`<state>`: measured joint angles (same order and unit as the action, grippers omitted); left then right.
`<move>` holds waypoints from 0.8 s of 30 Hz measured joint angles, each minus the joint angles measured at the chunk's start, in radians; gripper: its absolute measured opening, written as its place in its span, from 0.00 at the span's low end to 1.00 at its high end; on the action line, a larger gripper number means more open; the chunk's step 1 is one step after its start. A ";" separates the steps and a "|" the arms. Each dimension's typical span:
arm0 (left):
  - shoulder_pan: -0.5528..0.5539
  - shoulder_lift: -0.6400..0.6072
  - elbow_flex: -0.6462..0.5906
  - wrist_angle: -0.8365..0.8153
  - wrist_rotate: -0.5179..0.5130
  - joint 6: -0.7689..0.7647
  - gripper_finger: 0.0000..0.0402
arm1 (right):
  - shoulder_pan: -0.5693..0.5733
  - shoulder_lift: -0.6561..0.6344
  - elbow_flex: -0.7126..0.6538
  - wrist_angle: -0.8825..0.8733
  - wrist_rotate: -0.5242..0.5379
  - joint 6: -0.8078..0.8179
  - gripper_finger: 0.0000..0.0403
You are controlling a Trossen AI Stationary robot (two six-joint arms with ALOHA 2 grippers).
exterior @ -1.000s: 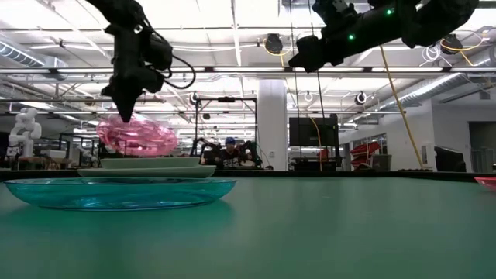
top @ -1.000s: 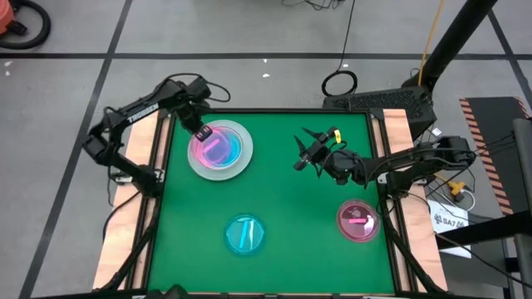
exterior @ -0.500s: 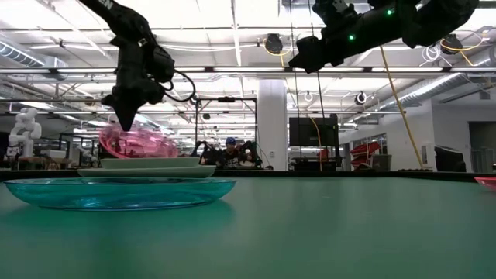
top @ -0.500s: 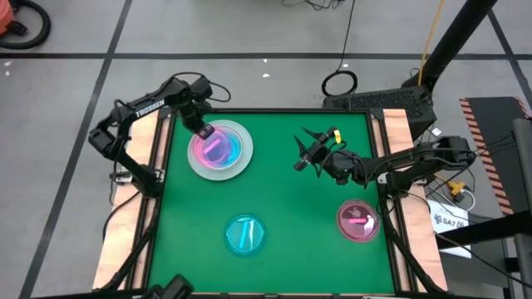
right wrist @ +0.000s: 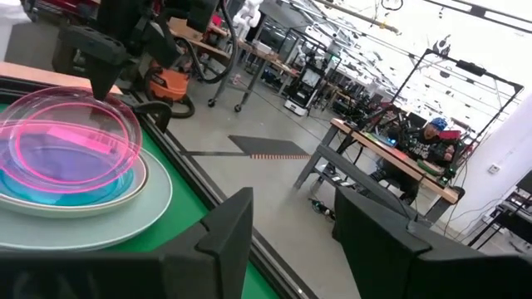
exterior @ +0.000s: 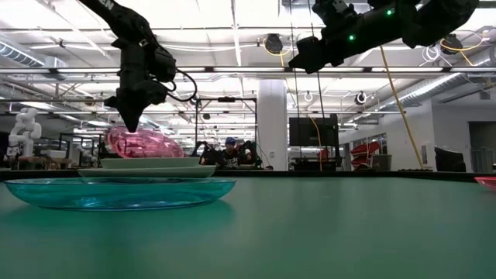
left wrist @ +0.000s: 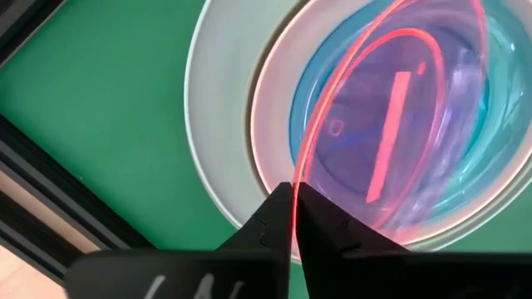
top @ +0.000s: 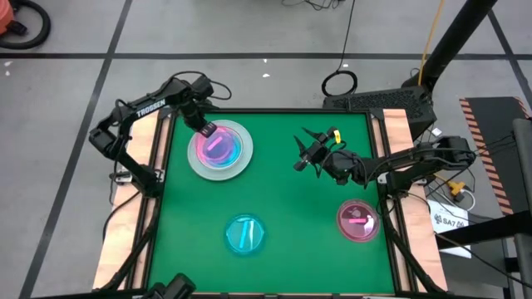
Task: Stack plastic plates
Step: Stack the left pink plate on top of the blue plate, then stack the pink plate on top of the pink plate
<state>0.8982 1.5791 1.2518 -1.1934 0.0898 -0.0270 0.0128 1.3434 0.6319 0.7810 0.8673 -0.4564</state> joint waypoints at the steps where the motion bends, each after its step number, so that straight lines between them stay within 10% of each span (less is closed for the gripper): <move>1: 0.000 0.000 0.000 0.003 0.000 -0.001 0.06 | 0.000 0.000 0.000 0.000 0.000 0.000 0.41; 24: -0.188 -0.006 0.000 0.206 -0.001 0.131 0.19 | 0.000 0.001 0.001 -0.058 0.000 0.042 0.41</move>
<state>0.7102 1.5730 1.2514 -0.9878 0.0891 0.1044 0.0128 1.3441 0.6331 0.7227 0.8677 -0.4144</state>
